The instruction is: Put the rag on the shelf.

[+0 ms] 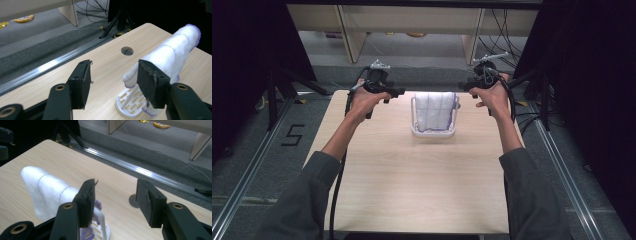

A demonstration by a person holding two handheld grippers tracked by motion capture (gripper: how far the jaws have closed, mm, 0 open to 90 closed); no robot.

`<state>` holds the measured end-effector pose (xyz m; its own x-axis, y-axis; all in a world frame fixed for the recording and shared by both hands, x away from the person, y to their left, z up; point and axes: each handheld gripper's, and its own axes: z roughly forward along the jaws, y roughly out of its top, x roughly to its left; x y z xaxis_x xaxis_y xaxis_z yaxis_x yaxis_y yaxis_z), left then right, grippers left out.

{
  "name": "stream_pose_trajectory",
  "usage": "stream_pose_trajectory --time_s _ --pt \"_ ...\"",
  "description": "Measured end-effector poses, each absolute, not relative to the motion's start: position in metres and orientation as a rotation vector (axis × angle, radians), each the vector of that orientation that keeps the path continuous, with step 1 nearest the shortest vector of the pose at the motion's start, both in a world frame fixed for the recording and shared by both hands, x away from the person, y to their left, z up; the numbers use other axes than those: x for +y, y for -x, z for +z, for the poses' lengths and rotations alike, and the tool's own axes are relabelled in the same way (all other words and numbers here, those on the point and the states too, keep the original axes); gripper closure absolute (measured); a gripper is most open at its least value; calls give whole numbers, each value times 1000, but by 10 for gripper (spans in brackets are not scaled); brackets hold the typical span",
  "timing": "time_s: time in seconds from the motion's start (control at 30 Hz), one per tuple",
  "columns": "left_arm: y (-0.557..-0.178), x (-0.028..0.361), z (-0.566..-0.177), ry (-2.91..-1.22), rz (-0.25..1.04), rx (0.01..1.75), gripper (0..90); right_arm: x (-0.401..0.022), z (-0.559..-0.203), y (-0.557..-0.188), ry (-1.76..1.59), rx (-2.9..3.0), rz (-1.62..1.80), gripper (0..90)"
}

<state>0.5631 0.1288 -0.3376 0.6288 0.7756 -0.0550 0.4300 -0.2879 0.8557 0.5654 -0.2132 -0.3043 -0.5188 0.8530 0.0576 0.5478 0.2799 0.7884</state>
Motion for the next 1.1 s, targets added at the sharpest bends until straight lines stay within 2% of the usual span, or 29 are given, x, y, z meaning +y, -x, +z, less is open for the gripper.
stream_pose_trajectory --time_s 0.43,0.63,1.1 --pt "-529 137 -343 -1888 439 954 355 -215 -304 -532 -1191 2182 1207 422" --pt "-511 136 -352 -1925 408 924 319 -216 -308 -521 -1185 2179 1226 397" --pt "-482 135 -366 -1910 367 891 278 -218 -319 -499 -1135 2177 1254 387"
